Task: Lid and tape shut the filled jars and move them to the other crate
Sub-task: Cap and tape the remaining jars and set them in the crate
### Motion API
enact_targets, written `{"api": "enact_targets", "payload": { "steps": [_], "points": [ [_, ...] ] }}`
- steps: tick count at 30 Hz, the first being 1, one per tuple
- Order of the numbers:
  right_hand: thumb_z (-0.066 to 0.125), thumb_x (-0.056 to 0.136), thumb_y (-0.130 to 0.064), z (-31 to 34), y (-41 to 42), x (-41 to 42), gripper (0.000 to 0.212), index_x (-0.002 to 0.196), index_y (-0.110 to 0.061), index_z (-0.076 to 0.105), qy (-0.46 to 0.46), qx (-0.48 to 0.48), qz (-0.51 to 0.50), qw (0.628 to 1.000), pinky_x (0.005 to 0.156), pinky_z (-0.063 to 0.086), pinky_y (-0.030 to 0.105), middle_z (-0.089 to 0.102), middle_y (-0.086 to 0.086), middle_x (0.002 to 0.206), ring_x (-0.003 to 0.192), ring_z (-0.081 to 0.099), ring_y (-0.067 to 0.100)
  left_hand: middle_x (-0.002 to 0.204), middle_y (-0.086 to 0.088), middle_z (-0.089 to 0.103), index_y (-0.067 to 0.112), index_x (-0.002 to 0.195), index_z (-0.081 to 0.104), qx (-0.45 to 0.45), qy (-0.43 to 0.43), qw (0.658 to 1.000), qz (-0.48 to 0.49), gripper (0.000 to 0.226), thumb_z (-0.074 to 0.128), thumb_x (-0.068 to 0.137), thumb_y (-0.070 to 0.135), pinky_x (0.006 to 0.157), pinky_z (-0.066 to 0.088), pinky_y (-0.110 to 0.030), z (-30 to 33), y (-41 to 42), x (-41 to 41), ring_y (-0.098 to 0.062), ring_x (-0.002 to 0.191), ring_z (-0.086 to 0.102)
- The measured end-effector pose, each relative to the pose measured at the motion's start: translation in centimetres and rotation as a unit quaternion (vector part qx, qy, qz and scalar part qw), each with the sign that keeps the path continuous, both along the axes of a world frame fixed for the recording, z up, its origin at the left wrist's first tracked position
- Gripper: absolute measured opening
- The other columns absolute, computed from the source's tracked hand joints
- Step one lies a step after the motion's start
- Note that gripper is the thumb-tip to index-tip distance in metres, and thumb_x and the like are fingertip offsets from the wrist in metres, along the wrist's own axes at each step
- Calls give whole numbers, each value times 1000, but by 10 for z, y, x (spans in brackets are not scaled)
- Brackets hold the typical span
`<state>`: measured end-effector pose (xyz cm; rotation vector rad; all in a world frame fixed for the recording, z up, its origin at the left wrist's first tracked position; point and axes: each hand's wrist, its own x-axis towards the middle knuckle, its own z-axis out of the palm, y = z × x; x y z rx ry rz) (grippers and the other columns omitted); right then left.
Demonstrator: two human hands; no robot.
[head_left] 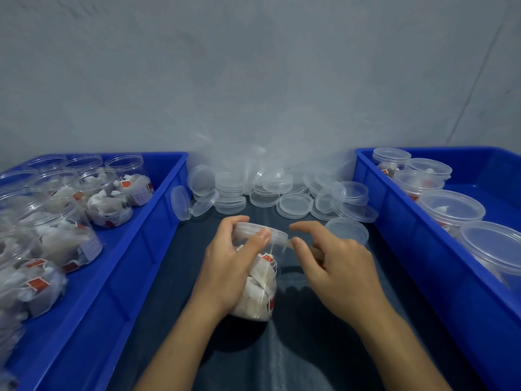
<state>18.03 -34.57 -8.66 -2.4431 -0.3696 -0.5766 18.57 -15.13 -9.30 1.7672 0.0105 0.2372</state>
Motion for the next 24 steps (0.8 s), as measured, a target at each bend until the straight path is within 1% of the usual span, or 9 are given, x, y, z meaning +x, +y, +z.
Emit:
{"api": "enact_targets", "payload": {
  "steps": [3, 8, 12, 15, 17, 18, 20, 21, 24],
  "points": [
    [46, 100, -54, 0, -1, 1, 31, 126, -44, 61, 8, 3, -2, 1000, 66, 48, 37, 49, -20, 51, 58, 48, 6, 109, 13, 75, 40, 123, 63, -15, 2, 1000, -4, 66, 70, 67, 74, 98, 58, -44, -1, 0, 1, -8, 103, 72],
    [45, 101, -55, 0, 1, 1, 29, 125, -47, 59, 17, -10, -6, 1000, 68, 53, 41, 52, -17, 52, 63, 57, 11, 111, 6, 75, 38, 122, 65, -34, 11, 999, -19, 63, 71, 69, 71, 97, 58, -44, -2, -2, 1, -14, 105, 73],
    [34, 97, -61, -2, 5, -1, 37, 124, -49, 58, -19, -30, -29, 999, 64, 55, 40, 61, -13, 57, 64, 63, 14, 111, 4, 75, 35, 126, 64, -57, 18, 998, -31, 55, 73, 77, 59, 90, 59, -39, -2, -2, 2, -15, 101, 75],
    [38, 97, -56, -5, 8, -1, 35, 119, -45, 63, -64, -42, -46, 996, 57, 54, 41, 62, -11, 59, 61, 64, 19, 120, 2, 72, 37, 134, 57, -57, 29, 997, -44, 60, 70, 80, 60, 98, 58, -41, -2, -1, 1, -15, 107, 74],
    [43, 98, -52, -6, 10, -1, 31, 116, -41, 67, -84, -39, -50, 994, 53, 53, 40, 63, -10, 60, 58, 64, 20, 125, 8, 68, 41, 142, 46, -16, 24, 999, -46, 73, 64, 78, 71, 101, 54, -36, -1, -1, 0, -5, 111, 69],
    [46, 98, -50, -7, 10, -1, 29, 115, -40, 68, -90, -37, -50, 994, 52, 53, 40, 65, -11, 60, 58, 64, 19, 126, 13, 66, 44, 145, 41, 24, 20, 999, -40, 80, 58, 75, 79, 100, 51, -35, 0, -1, -1, 0, 111, 66],
    [50, 99, -47, -6, 11, -2, 25, 113, -38, 69, -98, -33, -46, 994, 51, 53, 40, 67, -11, 62, 58, 65, 18, 129, 18, 60, 45, 148, 35, 117, 14, 993, -10, 88, 46, 72, 89, 100, 47, -35, 1, -3, -3, -2, 117, 60],
    [52, 99, -46, -6, 12, -3, 24, 113, -37, 70, -104, -33, -45, 993, 51, 52, 39, 67, -11, 63, 58, 65, 18, 131, 17, 58, 43, 147, 37, 153, 6, 988, 14, 89, 43, 72, 91, 99, 46, -35, 2, -4, -5, -5, 119, 57],
    [54, 99, -44, -4, 15, -6, 24, 113, -35, 72, -109, -37, -48, 992, 50, 52, 39, 68, -10, 64, 57, 65, 18, 126, 17, 60, 38, 139, 50, 224, -32, 970, 86, 83, 37, 76, 91, 89, 41, -30, 5, -7, -9, -7, 112, 59]
  ]
}}
